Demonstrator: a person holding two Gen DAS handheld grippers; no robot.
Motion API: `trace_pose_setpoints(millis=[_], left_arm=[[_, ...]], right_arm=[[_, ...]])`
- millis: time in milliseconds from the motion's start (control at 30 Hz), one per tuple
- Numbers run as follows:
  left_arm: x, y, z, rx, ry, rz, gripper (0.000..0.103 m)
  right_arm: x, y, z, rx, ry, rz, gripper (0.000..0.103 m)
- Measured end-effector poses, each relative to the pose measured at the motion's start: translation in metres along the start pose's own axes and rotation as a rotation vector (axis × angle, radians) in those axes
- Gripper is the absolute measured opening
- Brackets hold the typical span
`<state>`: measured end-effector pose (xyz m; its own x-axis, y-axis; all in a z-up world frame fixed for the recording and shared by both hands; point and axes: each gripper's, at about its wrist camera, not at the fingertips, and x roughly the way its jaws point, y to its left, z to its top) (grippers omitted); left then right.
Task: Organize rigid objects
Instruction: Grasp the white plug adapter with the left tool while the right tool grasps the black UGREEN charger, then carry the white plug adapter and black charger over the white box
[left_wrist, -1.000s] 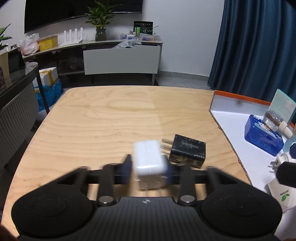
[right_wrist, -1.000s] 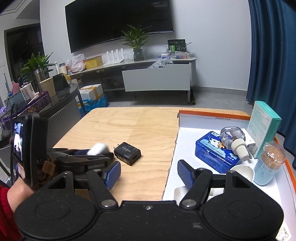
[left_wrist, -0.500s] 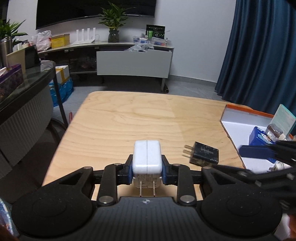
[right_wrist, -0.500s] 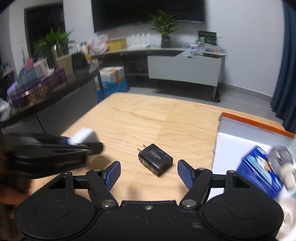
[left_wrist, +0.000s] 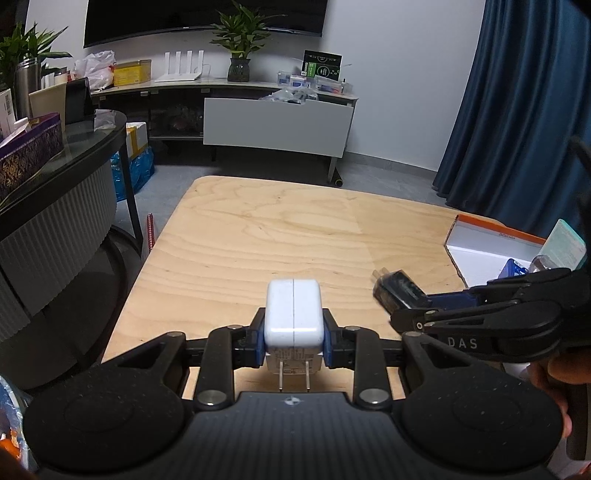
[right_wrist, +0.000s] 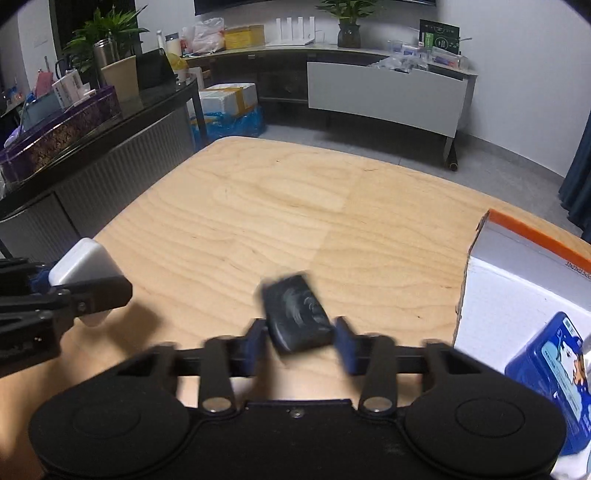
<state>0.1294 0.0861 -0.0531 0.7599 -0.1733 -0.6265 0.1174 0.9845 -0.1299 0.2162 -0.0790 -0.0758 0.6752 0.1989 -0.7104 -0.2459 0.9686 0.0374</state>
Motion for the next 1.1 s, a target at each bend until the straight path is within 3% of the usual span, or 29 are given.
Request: trace_pose_setpoints(millis=[267,333,367,400,433,500,533,567,600,1100], left_arm=[[-0.011,0.000,-0.001,-0.007,-0.013,-0.010,0.029],[-0.014,0.000,-0.001,-0.006,-0.017,-0.008,0.029],[-0.015,0.000,-0.002,-0.006,-0.019,-0.009,0.029],[-0.016,0.000,-0.002,-0.006,-0.020,-0.009,0.029],[-0.017,0.000,-0.003,-0.005,-0.021,-0.007,0.029],[-0.018,0.001,-0.003,-0.007,-0.019,-0.004,0.029],[-0.018,0.002,-0.004,-0.012,-0.019,-0.004,0.029],[-0.019,0.003,-0.004,-0.014,-0.020,-0.002,0.029],[-0.020,0.002,-0.003,-0.014,-0.021,-0.002,0.029],[-0.060,-0.019,-0.003,-0.002,-0.067,-0.046,0.029]], right_arm=[[-0.011,0.010,-0.006,0.008,0.024,0.024,0.044],[-0.010,0.014,-0.008,0.006,0.027,0.017,0.056],[-0.009,0.015,-0.008,0.011,0.016,0.004,0.069],[-0.008,0.015,-0.006,0.019,0.008,-0.004,0.076],[-0.007,0.014,-0.004,0.028,0.004,-0.005,0.076],[0.000,0.012,0.000,0.051,0.013,-0.001,0.074],[0.004,0.012,0.002,0.061,0.021,0.002,0.069],[0.005,0.012,0.002,0.063,0.016,-0.003,0.047],[0.003,0.013,0.001,0.059,0.007,-0.014,0.043],[-0.106,0.031,-0.025,0.089,-0.170,-0.028,0.043]])
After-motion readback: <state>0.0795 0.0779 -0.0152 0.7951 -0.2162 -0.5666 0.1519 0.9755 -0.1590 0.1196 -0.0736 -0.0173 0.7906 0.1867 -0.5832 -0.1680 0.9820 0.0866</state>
